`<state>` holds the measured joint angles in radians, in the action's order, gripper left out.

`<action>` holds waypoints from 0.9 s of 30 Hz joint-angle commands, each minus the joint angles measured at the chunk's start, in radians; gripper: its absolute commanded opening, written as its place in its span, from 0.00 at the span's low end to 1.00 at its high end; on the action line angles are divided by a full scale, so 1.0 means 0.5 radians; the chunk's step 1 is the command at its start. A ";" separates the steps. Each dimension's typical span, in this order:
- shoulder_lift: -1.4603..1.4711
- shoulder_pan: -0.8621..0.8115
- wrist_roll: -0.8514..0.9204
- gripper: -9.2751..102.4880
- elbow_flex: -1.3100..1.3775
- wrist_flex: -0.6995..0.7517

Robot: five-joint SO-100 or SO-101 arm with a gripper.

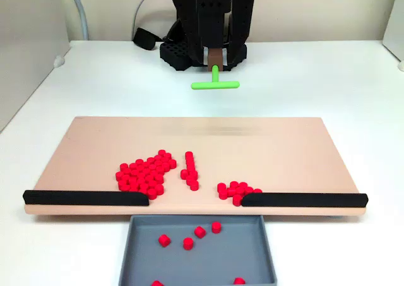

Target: Gather the left side granules

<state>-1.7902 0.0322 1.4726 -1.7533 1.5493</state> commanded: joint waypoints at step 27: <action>-0.052 -0.021 0.074 0.08 0.043 -0.018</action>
<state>-1.7902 0.0107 1.5186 -1.7533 1.5432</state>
